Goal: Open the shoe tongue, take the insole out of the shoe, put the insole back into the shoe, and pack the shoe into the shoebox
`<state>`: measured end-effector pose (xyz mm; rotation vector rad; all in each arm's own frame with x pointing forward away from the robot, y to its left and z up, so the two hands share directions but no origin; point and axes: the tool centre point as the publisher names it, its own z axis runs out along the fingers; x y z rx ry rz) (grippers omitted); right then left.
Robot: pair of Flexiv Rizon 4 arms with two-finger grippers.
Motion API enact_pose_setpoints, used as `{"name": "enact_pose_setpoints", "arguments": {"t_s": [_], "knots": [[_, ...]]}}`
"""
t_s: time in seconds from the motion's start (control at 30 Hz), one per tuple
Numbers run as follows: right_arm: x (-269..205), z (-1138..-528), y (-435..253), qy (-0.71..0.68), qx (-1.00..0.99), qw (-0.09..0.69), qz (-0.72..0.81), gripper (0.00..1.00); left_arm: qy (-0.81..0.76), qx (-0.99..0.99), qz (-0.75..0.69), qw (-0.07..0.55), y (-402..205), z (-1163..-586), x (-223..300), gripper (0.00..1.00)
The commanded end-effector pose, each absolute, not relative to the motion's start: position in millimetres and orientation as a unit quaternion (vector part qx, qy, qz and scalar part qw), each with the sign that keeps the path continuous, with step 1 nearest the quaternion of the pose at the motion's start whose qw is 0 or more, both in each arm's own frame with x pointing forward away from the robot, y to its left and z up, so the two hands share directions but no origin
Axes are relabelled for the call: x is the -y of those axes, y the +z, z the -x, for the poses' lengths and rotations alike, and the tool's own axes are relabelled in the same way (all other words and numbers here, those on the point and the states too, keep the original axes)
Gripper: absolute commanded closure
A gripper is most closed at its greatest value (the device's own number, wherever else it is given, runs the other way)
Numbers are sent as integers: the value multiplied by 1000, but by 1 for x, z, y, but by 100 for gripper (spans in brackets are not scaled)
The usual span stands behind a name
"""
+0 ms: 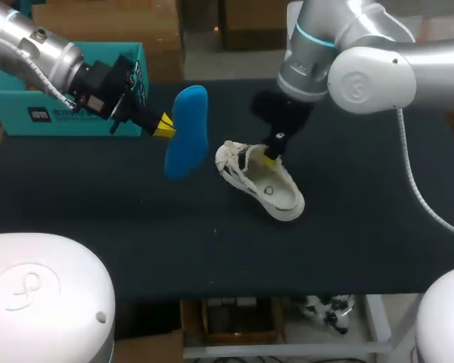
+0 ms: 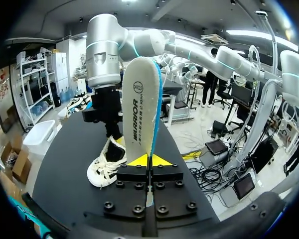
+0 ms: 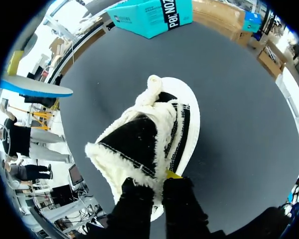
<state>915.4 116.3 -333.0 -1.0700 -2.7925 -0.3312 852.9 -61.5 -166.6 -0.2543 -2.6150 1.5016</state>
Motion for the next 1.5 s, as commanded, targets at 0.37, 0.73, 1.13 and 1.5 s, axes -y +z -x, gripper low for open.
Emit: {"name": "enact_pose_setpoints", "arguments": {"t_s": [0.37,0.73,1.13,1.5], "knots": [[-117,-878,-334,-247,817,-29,520,100,495,850,138,112,-167,-880,87,100],[-113,-886,-343,-266,807,-35,526,100,490,850,147,123,-172,-887,92,100],[-100,-896,-348,-272,810,-16,520,100,490,852,138,124,-175,-885,96,100],[-91,-889,-345,-276,808,15,520,0,485,853,144,127,-174,-872,104,100]]}}
